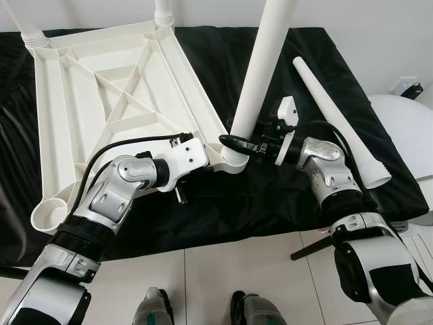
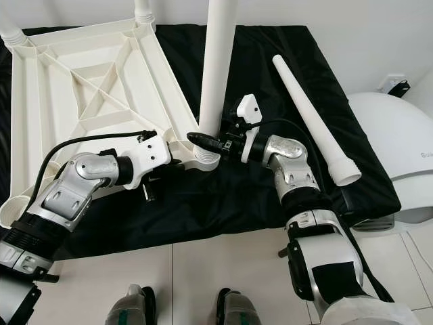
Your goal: Building children table
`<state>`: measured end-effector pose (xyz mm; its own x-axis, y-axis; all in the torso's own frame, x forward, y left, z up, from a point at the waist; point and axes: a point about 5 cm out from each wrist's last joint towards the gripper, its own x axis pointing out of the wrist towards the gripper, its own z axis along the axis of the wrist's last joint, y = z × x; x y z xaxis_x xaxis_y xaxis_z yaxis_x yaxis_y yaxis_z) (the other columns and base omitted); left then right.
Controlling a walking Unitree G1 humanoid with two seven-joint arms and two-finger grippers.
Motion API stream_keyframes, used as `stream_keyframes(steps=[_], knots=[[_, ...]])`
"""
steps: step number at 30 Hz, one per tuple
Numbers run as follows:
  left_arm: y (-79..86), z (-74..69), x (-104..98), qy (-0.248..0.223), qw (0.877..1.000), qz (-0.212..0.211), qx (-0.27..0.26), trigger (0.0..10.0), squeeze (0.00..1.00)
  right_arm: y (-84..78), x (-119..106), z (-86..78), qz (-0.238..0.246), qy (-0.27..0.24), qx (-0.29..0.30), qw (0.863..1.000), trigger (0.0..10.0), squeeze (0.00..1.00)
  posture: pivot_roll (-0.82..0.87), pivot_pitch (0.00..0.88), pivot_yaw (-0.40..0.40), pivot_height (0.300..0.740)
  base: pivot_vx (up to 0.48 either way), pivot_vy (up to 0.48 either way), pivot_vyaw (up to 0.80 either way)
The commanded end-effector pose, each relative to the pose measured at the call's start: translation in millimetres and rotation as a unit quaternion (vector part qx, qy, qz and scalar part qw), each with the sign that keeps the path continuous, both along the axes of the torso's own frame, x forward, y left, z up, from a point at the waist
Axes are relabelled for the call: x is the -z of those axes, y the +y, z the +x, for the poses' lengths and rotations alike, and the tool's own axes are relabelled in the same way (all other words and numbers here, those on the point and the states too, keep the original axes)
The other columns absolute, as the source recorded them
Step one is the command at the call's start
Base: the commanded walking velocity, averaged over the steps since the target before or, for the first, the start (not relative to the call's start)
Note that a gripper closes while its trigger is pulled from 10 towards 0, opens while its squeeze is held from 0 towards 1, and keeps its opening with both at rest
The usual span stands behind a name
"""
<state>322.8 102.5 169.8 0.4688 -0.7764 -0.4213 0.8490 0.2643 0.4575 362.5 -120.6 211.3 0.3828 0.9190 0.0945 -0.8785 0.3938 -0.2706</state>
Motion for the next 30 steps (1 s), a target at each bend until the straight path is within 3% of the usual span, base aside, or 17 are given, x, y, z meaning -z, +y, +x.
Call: stream_keyframes(steps=[1, 18, 28, 30], knots=[[10.7, -10.5, 43.6, 0.090, 0.995, 0.048, -0.015, 10.0, 0.00, 3.0, -4.8, -2.2, 0.037, -0.005, -0.001, 0.999, 0.0, 0.00, 0.08, 0.201, -0.011, 0.740, 0.000, 0.000, 0.00], [9.3, -10.8, 44.7, 0.092, 0.995, 0.046, -0.015, 10.0, 0.00, 8.6, 1.8, -15.1, 0.069, -0.015, 0.078, 0.994, 0.0, 0.00, 0.07, 0.214, -0.013, 0.740, 0.000, 0.000, 0.00], [10.0, -10.8, 44.8, 0.092, 0.995, 0.045, -0.016, 10.0, 0.00, 16.1, 5.7, -29.3, 0.091, -0.018, 0.109, 0.990, 0.0, 0.00, 0.07, 0.215, -0.016, 0.740, 0.000, 0.000, 0.00], [10.1, -11.1, 45.0, 0.092, 0.995, 0.045, -0.017, 10.0, 0.00, 18.4, 8.4, -34.4, 0.102, -0.012, 0.138, 0.985, 0.0, 0.00, 0.07, 0.216, -0.018, 0.740, 0.000, 0.000, 0.00]])
